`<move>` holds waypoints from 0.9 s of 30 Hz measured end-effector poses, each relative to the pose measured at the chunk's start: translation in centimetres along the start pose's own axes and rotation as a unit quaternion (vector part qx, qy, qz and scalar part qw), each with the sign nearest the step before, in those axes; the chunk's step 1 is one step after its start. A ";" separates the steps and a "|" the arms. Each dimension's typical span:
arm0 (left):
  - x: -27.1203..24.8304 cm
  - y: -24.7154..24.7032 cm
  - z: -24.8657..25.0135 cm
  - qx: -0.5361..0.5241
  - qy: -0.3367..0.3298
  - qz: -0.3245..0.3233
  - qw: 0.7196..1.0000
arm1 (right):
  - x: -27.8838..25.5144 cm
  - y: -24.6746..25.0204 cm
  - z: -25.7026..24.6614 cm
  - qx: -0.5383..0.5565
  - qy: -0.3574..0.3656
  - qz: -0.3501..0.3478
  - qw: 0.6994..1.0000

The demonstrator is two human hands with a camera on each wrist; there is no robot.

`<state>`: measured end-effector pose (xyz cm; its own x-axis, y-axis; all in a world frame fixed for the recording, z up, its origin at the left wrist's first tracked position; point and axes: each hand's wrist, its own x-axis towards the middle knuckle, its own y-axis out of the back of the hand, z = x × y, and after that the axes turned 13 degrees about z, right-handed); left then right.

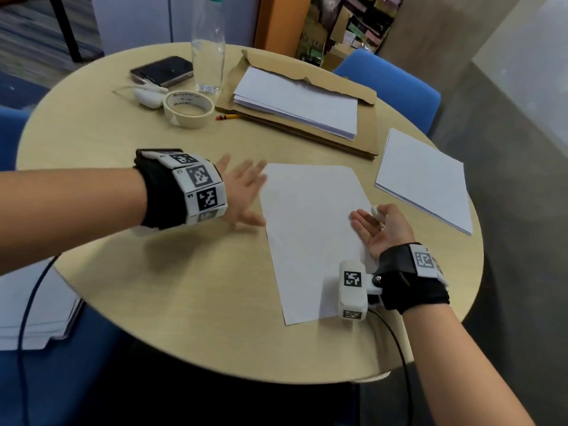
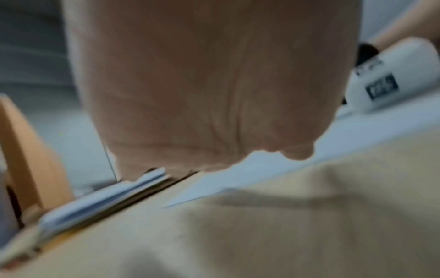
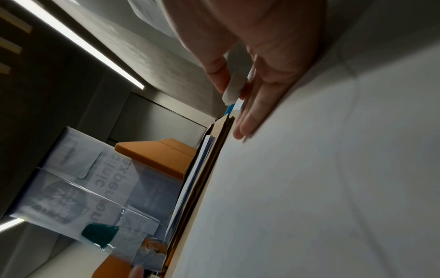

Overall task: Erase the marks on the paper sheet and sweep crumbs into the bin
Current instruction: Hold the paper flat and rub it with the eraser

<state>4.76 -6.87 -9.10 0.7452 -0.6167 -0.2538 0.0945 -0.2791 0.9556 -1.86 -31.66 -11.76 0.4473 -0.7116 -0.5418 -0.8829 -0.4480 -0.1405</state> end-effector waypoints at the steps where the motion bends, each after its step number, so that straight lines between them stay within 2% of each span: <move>1: 0.2 0.4 0.6 -0.036 -0.044 -0.001 0.998 | 0.0 -0.3 -0.1 -0.004 0.002 0.002 1.000; 3: 0.2 0.7 2.6 -0.108 -0.125 -0.024 0.986 | -0.1 -0.9 -0.4 -0.022 0.006 0.005 1.000; 5: 0.5 0.7 4.2 -0.119 -0.174 -0.041 0.977 | -0.6 -1.5 -0.9 -0.054 -0.001 -0.009 0.998; 7: 1.4 0.5 4.7 -0.122 -0.190 -0.040 0.973 | -1.8 -1.6 -1.6 -0.130 0.003 -0.059 0.990; 8: 1.8 0.5 4.7 -0.137 -0.192 -0.036 0.971 | -2.7 -1.5 -2.0 -0.195 0.022 -0.102 0.975; 9: 2.1 0.5 4.6 -0.156 -0.193 -0.030 0.968 | -3.7 -1.2 -2.2 -0.272 0.049 -0.149 0.950; 11: 2.6 0.7 4.4 -0.181 -0.189 -0.026 0.965 | -6.0 -0.4 -2.2 -0.428 0.119 -0.228 0.866; 13: 2.9 0.9 4.5 -0.169 -0.189 -0.035 0.967 | -7.8 0.2 -1.7 -0.537 0.167 -0.272 0.781; 14: 3.1 1.0 4.6 -0.149 -0.194 -0.043 0.969 | -8.6 0.4 -1.4 -0.567 0.177 -0.287 0.752; 17: 3.5 1.3 5.0 -0.095 -0.205 -0.069 0.972 | -10.1 0.1 0.3 -0.620 0.216 -0.314 0.686; 19: 3.5 1.5 5.1 -0.077 -0.211 -0.079 0.971 | -10.7 -0.2 1.6 -0.640 0.251 -0.311 0.656; 21: 3.5 1.7 5.3 -0.058 -0.212 -0.082 0.972 | -10.7 -0.2 2.1 -0.645 0.268 -0.293 0.653; 24: 3.7 1.6 5.5 -0.034 -0.209 -0.083 0.974 | -9.6 0.4 0.9 -0.652 0.264 -0.235 0.671; 27: 3.9 1.6 5.6 -0.019 -0.208 -0.085 0.974 | -8.7 0.7 0.0 -0.638 0.297 -0.184 0.686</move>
<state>4.14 -13.82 -9.38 0.3857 -0.8109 -0.4400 0.2231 -0.3808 0.8973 -6.43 -25.76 -7.14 0.9205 -0.3484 -0.1771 -0.0209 -0.4964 0.8679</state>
